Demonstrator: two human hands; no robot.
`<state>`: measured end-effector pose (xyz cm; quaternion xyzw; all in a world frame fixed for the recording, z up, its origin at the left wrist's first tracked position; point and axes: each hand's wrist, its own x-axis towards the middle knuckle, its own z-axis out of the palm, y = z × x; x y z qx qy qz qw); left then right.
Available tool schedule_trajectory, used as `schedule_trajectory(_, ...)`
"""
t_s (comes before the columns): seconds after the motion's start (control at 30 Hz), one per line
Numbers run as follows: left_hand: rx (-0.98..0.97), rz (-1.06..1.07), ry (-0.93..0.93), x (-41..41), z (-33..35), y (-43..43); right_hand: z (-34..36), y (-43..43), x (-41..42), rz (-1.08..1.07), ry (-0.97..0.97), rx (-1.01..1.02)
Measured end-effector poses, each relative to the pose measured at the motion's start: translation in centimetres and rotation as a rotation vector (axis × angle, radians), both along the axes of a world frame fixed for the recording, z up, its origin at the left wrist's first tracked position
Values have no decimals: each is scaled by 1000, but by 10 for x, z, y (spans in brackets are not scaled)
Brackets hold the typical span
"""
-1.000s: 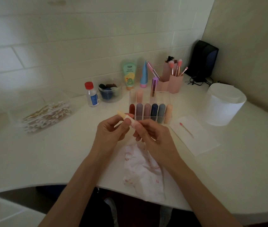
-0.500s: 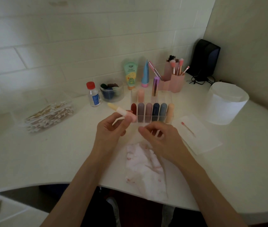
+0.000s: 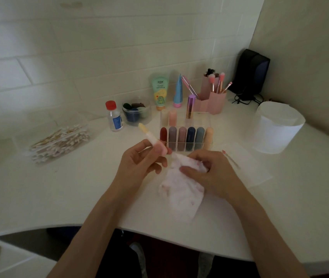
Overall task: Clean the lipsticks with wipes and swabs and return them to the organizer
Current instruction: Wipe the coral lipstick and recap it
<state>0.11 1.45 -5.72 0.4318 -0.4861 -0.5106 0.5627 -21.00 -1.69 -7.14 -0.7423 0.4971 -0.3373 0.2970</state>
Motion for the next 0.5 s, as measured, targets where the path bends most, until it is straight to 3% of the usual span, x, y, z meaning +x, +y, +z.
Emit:
schedule_trajectory(0.13,-2,-158,-3,5,-5,5,0,1,0,-176,-60,-104)
schedule_trajectory(0.3,-6,-274,-94,6,-11,4,2,5,20,-36,-290,18)
schedule_trajectory(0.5,46,-188,-139,5,-8,2,5,16,21,99,-460,151)
